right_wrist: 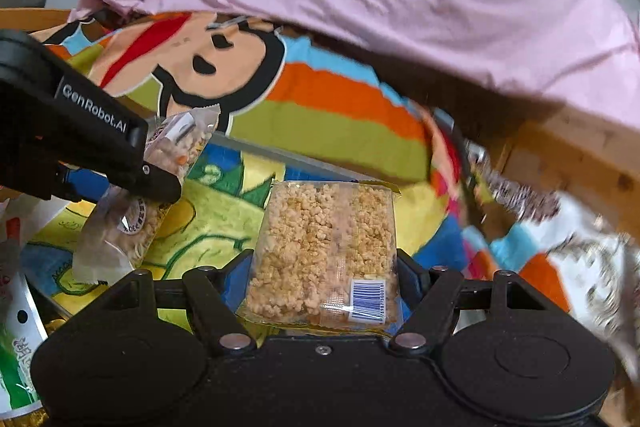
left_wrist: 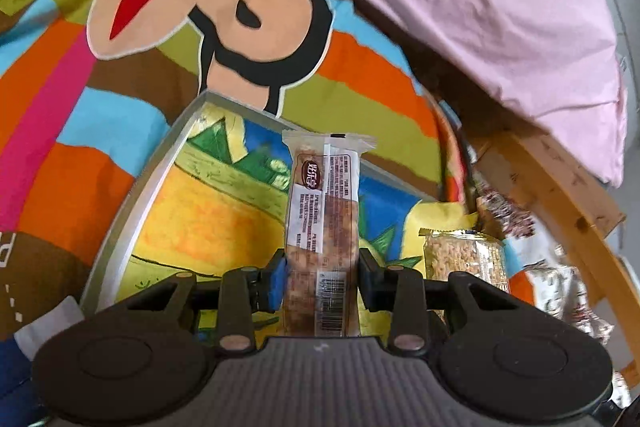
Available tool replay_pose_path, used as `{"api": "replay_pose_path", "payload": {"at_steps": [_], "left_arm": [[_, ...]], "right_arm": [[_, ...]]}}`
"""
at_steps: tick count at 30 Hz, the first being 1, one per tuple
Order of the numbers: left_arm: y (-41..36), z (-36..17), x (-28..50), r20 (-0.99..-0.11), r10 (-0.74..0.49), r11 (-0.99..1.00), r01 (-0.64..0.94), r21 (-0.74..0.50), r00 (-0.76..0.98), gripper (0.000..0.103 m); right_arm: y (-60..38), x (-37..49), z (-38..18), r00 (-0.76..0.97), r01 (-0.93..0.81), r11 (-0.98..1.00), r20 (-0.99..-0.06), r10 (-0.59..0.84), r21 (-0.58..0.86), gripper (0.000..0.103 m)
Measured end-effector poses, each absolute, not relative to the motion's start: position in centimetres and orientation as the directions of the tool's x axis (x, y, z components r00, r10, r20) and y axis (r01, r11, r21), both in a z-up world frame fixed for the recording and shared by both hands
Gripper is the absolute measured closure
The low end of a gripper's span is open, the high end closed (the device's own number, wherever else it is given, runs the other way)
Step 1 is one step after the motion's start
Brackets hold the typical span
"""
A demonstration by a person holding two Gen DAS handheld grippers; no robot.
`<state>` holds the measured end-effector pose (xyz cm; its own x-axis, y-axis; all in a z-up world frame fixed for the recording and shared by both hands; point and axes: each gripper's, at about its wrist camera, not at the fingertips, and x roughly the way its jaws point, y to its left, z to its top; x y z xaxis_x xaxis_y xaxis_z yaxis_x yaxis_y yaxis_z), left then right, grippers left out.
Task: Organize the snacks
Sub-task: 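Carry both bars into the metal tray and open both tools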
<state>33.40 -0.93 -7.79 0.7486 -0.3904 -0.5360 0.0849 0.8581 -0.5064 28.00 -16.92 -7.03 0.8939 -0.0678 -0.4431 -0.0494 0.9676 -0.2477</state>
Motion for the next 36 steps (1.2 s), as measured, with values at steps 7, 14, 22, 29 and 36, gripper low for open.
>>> {"api": "replay_pose_path", "payload": {"at_steps": [7, 14, 22, 29, 36], "left_arm": [[-2.0, -9.1, 34.1, -0.61, -0.364, 0.893, 0.078, -0.443, 0.704, 0.064], [-2.2, -9.7, 34.2, -0.641, -0.349, 0.908, 0.076, -0.413, 0.683, 0.058], [-1.6, -7.2, 33.0, -0.586, -0.342, 0.898, 0.072, -0.434, 0.735, 0.029], [-1.0, -2.7, 29.4, -0.46, -0.292, 0.919, 0.112, -0.379, 0.838, 0.003], [0.2, 0.3, 24.4, -0.381, -0.247, 0.934, 0.115, -0.338, 0.891, 0.001]], "right_arm": [[-17.0, 28.6, -8.8, 0.852, -0.052, 0.974, -0.518, -0.072, -0.22, 0.029], [-17.2, 28.5, -8.6, 0.849, -0.046, 0.981, -0.524, -0.062, -0.19, 0.017], [-17.9, 26.7, -4.8, 0.9, 0.01, 0.985, -0.427, -0.084, -0.173, 0.005], [-19.5, 22.8, -0.2, 0.947, 0.067, 0.993, -0.307, -0.094, -0.095, 0.001], [-20.2, 18.2, 2.9, 0.973, 0.079, 0.995, -0.212, -0.09, -0.059, 0.001]]}}
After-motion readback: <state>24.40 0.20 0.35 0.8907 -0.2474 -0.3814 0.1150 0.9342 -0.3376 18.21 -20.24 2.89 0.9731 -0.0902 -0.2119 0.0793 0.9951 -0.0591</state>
